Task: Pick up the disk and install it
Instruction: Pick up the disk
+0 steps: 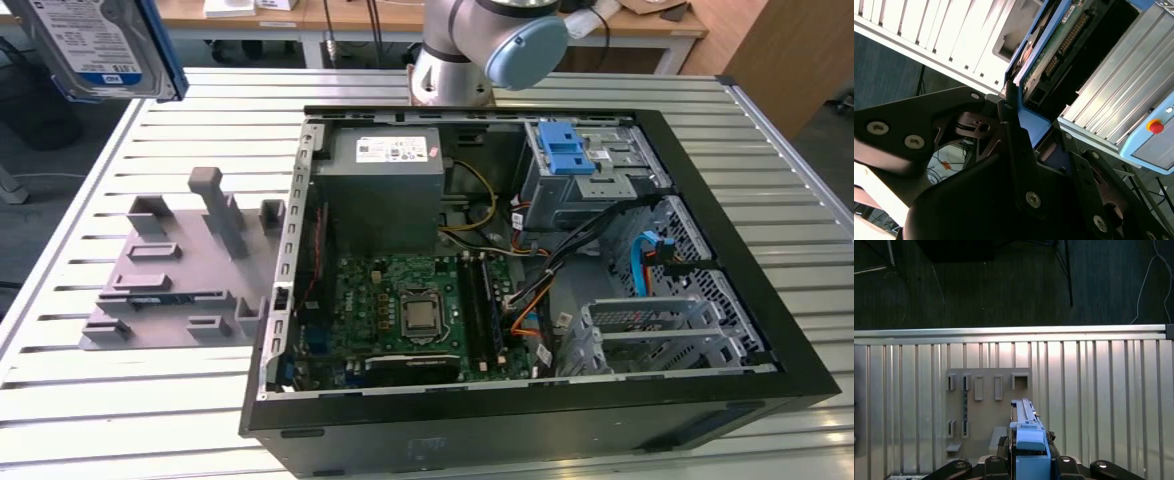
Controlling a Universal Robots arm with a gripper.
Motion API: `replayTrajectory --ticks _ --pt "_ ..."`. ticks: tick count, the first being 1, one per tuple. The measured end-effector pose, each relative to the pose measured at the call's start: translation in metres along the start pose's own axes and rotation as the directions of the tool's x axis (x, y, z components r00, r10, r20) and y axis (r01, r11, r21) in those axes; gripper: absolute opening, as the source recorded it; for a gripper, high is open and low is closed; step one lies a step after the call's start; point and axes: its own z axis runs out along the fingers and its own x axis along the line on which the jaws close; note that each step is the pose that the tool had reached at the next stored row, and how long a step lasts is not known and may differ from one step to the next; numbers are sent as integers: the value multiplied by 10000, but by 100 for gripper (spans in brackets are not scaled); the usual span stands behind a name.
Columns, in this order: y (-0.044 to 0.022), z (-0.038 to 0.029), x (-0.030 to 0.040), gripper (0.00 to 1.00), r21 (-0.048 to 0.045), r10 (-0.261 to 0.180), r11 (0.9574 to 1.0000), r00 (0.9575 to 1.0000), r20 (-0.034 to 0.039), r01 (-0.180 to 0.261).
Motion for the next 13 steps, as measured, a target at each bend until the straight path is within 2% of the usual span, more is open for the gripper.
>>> replayTrajectory --ticks 13 --pt "-10 0 0 36 1 1 10000 10000 0 -1"
